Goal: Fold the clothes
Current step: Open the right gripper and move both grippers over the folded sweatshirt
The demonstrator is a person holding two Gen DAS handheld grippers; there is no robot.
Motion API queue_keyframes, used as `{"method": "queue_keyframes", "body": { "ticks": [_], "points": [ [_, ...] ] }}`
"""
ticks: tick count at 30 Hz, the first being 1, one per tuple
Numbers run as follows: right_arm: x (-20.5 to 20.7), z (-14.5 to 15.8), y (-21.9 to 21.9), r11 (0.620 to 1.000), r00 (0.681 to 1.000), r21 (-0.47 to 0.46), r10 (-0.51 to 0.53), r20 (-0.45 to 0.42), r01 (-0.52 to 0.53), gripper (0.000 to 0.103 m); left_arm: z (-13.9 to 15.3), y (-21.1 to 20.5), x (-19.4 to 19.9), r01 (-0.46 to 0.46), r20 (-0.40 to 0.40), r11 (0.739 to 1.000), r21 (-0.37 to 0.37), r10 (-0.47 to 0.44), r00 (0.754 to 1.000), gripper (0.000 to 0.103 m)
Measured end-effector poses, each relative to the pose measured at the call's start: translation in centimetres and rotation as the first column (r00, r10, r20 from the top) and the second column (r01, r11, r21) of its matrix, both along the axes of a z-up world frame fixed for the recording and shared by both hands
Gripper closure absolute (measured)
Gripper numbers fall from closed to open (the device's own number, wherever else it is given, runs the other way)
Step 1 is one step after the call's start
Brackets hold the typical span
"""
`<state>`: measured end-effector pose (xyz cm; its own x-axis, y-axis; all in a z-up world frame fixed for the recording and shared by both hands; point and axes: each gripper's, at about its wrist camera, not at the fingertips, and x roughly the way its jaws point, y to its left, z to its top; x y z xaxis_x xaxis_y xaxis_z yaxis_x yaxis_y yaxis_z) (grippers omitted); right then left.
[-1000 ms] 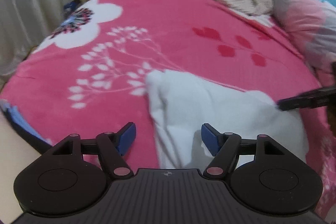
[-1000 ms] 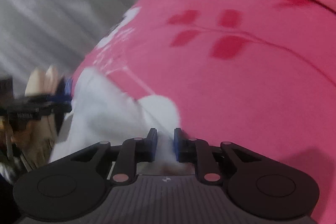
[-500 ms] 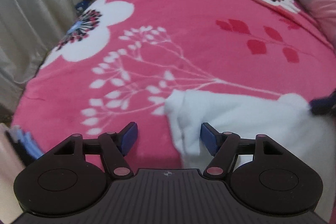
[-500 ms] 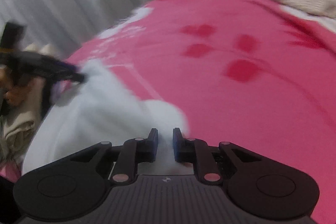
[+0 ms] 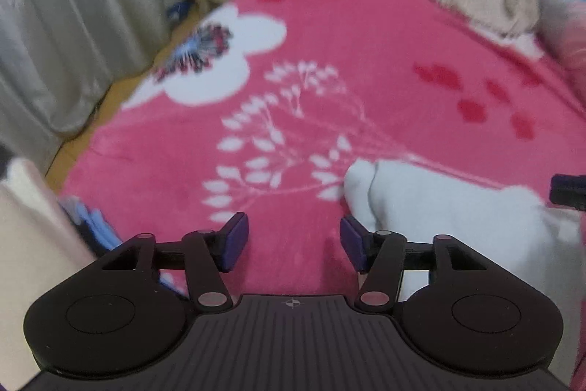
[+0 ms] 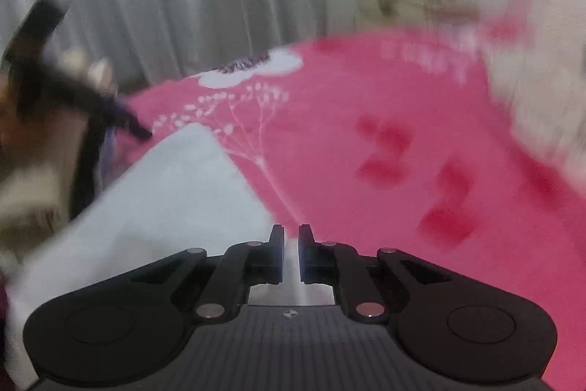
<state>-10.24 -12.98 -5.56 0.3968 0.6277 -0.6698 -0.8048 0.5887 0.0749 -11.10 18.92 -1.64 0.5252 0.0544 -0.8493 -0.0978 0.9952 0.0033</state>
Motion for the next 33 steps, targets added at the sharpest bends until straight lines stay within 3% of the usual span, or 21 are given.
{"method": "queue_keyframes", "body": {
  "ticks": [3, 4, 6, 8, 10, 11, 14, 15, 17, 19, 21, 22, 24, 25, 26, 29, 32, 33],
  "points": [
    [-4.4, 1.8, 2.6, 0.983, 0.985, 0.066, 0.167, 0.047, -0.170, 0.094, 1.0, 0.2, -1.1, 0.029, 0.013, 1.000, -0.004, -0.029, 0.999, 0.044],
    [-6.4, 1.9, 4.0, 0.968, 0.968, 0.066, 0.237, 0.084, -0.243, 0.094, 1.3, 0.1, -1.3, 0.038, 0.019, 0.999, 0.002, -0.038, 0.999, 0.044],
    [-10.7, 0.5, 7.4, 0.929, 0.909, -0.034, 0.367, 0.198, -0.368, 0.094, 1.7, 0.0, -1.7, 0.051, 0.038, 0.999, 0.007, -0.052, 0.998, 0.043],
    [-15.8, -3.0, 10.2, 0.859, 0.806, -0.217, 0.511, 0.298, -0.464, 0.094, 2.0, 0.2, -2.0, 0.052, 0.063, 0.999, -0.015, -0.051, 0.997, 0.043],
    [-21.3, -4.6, 10.5, 0.744, 0.648, -0.341, 0.668, 0.366, -0.574, 0.102, 2.3, 0.5, -2.5, 0.050, 0.091, 0.998, -0.040, -0.046, 0.995, 0.042],
    [-23.3, -4.7, 10.3, 0.697, 0.585, -0.370, 0.717, 0.380, -0.614, 0.103, 2.5, 0.7, -2.8, 0.051, 0.107, 0.997, -0.052, -0.045, 0.993, 0.041],
    [-24.4, -2.8, 9.7, 0.692, 0.594, -0.343, 0.722, 0.355, -0.635, 0.101, 3.5, 1.1, -3.7, 0.058, 0.146, 0.995, -0.078, -0.046, 0.988, 0.039],
    [-24.3, -2.4, 9.6, 0.705, 0.612, -0.336, 0.709, 0.349, -0.625, 0.100, 4.0, 1.1, -4.1, 0.067, 0.164, 0.994, -0.083, -0.052, 0.985, 0.039],
    [-22.2, -2.1, 10.2, 0.778, 0.706, -0.328, 0.626, 0.332, -0.535, 0.098, 4.8, 1.0, -4.7, 0.085, 0.204, 0.992, -0.092, -0.065, 0.977, 0.037],
    [-20.6, -2.5, 9.9, 0.820, 0.795, -0.320, 0.556, 0.244, -0.475, 0.094, 5.5, 0.7, -5.6, 0.123, 0.235, 0.986, -0.112, -0.094, 0.967, 0.037],
    [-19.0, -2.7, 9.3, 0.854, 0.872, -0.304, 0.474, 0.123, -0.422, 0.094, 5.9, 0.0, -6.8, 0.195, 0.254, 0.971, -0.139, -0.156, 0.954, 0.037],
    [-18.2, -2.5, 8.3, 0.873, 0.902, -0.251, 0.431, -0.008, -0.419, 0.094, 6.1, -0.5, -7.5, 0.235, 0.262, 0.961, -0.148, -0.191, 0.946, 0.037],
    [-17.4, -1.8, 6.0, 0.912, 0.906, -0.127, 0.355, -0.231, -0.390, 0.094, 6.0, -1.6, -9.2, 0.322, 0.270, 0.932, -0.166, -0.271, 0.924, 0.037],
    [-17.3, -1.2, 4.8, 0.923, 0.906, -0.104, 0.335, -0.261, -0.371, 0.095, 5.8, -2.3, -10.2, 0.370, 0.270, 0.912, -0.176, -0.317, 0.909, 0.037],
    [-17.2, -0.5, 3.8, 0.936, 0.915, -0.094, 0.306, -0.262, -0.340, 0.096, 5.5, -3.1, -11.2, 0.422, 0.268, 0.888, -0.183, -0.368, 0.891, 0.037],
    [-14.9, 1.2, 2.2, 0.983, 0.981, -0.096, 0.140, -0.135, -0.154, 0.091, 3.8, -5.8, -13.8, 0.549, 0.242, 0.816, -0.180, -0.504, 0.829, 0.037],
    [-12.4, 0.5, 1.5, 1.000, 0.991, -0.006, 0.012, -0.133, -0.013, 0.091, 0.2, -8.6, -14.9, 0.623, 0.159, 0.766, -0.162, -0.602, 0.782, 0.037],
    [-12.5, -0.4, 1.7, 1.000, 0.994, -0.024, 0.009, -0.110, -0.012, 0.091, -1.2, -9.4, -15.0, 0.635, 0.114, 0.757, -0.153, -0.625, 0.772, 0.038]
  ]
}}
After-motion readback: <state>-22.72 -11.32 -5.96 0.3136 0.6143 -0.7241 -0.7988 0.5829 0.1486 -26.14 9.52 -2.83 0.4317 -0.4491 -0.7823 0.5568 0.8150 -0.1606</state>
